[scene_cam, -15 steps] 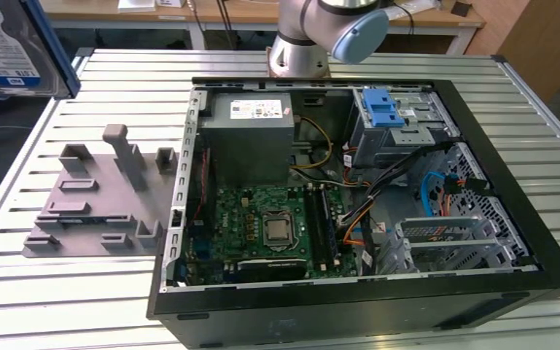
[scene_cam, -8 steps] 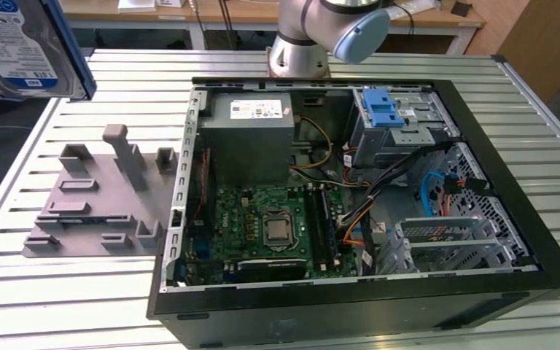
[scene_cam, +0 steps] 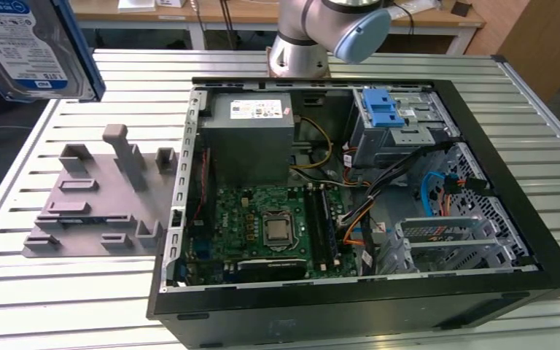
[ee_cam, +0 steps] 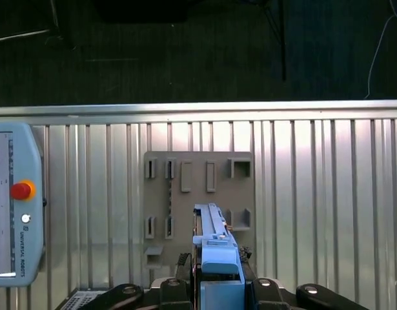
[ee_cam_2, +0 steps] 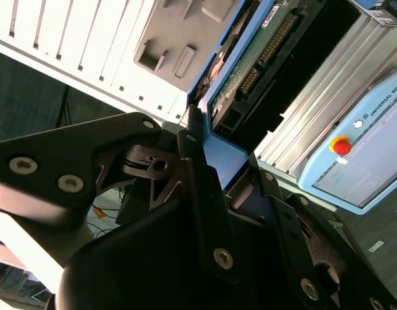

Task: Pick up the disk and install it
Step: 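Pick up the disk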

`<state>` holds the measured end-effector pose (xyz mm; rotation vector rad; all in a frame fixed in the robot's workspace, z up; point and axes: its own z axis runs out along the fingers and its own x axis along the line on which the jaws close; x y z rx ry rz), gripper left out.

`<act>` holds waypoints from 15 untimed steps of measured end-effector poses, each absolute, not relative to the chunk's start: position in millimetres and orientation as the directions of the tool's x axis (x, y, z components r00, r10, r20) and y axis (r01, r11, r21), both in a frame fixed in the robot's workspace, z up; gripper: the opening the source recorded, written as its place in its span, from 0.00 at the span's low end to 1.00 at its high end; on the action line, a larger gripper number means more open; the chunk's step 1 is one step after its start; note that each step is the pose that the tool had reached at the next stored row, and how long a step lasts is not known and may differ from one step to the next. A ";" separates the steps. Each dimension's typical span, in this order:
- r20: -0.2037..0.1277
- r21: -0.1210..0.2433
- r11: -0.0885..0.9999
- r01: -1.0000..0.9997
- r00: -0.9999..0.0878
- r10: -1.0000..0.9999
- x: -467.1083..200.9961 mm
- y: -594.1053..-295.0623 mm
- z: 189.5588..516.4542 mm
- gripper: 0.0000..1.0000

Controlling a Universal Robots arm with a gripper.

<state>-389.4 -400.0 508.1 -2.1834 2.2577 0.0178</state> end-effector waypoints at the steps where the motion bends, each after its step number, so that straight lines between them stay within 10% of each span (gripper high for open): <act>1: -0.008 0.008 0.033 -0.999 -0.033 -0.999 -388.9 -400.9 508.1 0.36; 15: -0.007 0.008 0.033 -0.999 -0.033 -0.999 -366.6 -414.7 507.5 0.36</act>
